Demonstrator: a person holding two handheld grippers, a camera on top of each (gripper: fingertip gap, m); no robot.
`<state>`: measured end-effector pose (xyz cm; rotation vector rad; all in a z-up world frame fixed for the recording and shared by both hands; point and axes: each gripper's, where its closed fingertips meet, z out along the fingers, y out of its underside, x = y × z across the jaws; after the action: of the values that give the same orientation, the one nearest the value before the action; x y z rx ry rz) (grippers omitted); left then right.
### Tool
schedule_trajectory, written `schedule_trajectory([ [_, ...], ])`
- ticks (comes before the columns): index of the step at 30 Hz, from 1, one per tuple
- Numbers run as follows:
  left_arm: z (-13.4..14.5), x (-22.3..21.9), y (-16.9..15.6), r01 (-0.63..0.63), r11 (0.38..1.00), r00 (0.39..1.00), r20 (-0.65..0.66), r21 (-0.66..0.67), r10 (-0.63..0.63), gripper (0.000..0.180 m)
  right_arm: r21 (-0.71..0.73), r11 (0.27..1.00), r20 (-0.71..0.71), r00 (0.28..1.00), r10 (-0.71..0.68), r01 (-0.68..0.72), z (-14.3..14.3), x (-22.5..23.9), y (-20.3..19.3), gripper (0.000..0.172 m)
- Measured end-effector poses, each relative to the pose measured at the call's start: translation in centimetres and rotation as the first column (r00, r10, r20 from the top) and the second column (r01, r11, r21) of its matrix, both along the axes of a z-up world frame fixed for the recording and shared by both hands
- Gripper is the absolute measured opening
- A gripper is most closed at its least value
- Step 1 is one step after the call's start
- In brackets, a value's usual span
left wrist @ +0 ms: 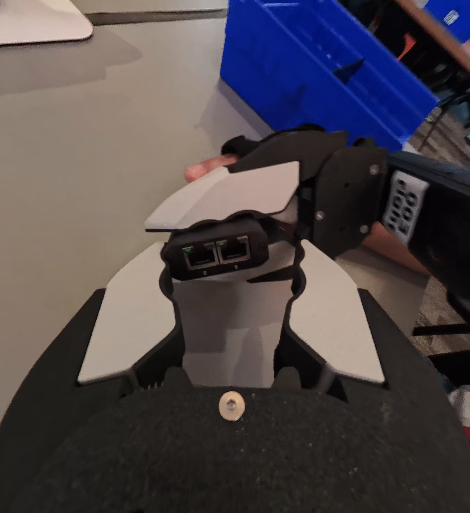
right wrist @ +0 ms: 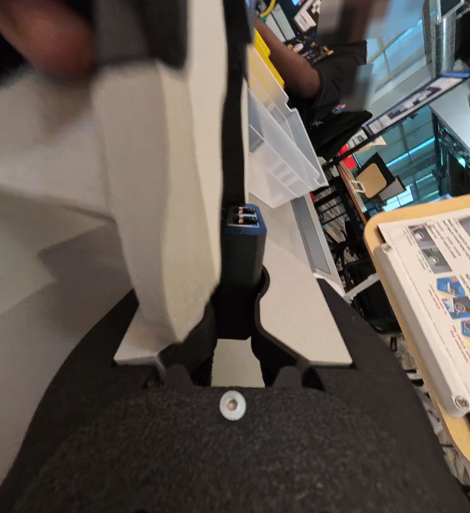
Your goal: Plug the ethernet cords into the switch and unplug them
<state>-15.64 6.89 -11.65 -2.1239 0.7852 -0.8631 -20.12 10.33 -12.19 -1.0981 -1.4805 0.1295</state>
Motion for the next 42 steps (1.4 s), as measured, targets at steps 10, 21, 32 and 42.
schedule_trajectory([
  [10,-0.8,0.1,-0.6,0.038,0.999,0.997,-0.060,-0.016,-0.039,0.095,0.029,0.999,0.083,0.996,-0.039,0.036,-1.1,0.1,0.3,0.025],
  [21,-0.5,0.2,-1.0,0.083,0.997,0.991,-0.103,0.005,-0.082,0.097,-0.027,0.999,0.055,0.998,-0.033,0.035,-0.7,0.1,-0.2,0.028],
  [32,0.5,-0.3,-0.4,0.096,0.995,0.995,0.034,-0.003,-0.095,0.073,-0.101,0.994,0.011,0.999,-0.037,0.038,-0.1,0.0,-0.7,0.026],
  [42,0.8,0.0,-0.5,0.069,0.997,0.994,0.082,-0.035,-0.066,0.065,0.019,0.999,0.039,0.998,-0.052,0.051,0.1,0.4,-1.0,0.026],
])
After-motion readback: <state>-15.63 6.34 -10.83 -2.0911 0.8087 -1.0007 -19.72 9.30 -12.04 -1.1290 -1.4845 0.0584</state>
